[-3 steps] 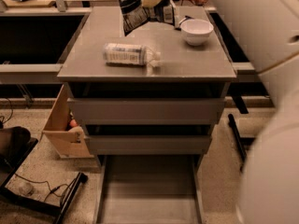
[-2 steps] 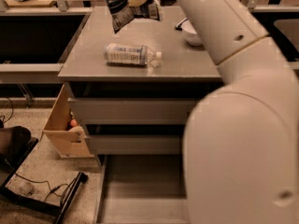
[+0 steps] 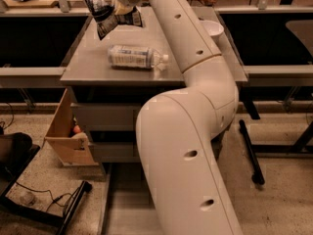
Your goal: Pick blue chip bag from bottom drawer and place on counter
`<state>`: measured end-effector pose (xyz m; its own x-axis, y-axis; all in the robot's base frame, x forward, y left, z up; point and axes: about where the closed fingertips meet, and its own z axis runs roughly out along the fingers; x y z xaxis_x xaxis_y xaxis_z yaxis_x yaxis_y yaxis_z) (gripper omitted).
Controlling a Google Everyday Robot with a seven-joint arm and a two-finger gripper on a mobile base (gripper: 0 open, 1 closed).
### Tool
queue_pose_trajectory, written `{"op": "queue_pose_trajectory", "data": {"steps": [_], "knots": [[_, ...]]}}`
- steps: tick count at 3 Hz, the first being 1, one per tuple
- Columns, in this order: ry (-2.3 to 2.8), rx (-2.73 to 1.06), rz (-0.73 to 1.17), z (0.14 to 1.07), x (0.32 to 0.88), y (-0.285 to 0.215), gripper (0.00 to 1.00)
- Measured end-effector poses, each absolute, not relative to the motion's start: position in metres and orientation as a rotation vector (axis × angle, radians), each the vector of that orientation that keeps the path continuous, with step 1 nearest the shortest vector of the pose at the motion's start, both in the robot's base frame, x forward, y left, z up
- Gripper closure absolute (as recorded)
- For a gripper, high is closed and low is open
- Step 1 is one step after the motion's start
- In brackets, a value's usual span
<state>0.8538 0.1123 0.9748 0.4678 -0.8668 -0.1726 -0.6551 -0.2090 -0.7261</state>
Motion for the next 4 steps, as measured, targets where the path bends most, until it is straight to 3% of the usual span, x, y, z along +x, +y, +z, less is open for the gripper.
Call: {"op": "queue_pose_trajectory", "data": {"steps": [2, 4], "knots": [[1.262, -1.658, -0.371, 1.036, 0.885, 0.105, 0.98], [1.262, -1.658, -0.371, 1.036, 0.885, 0.105, 0.52]]}}
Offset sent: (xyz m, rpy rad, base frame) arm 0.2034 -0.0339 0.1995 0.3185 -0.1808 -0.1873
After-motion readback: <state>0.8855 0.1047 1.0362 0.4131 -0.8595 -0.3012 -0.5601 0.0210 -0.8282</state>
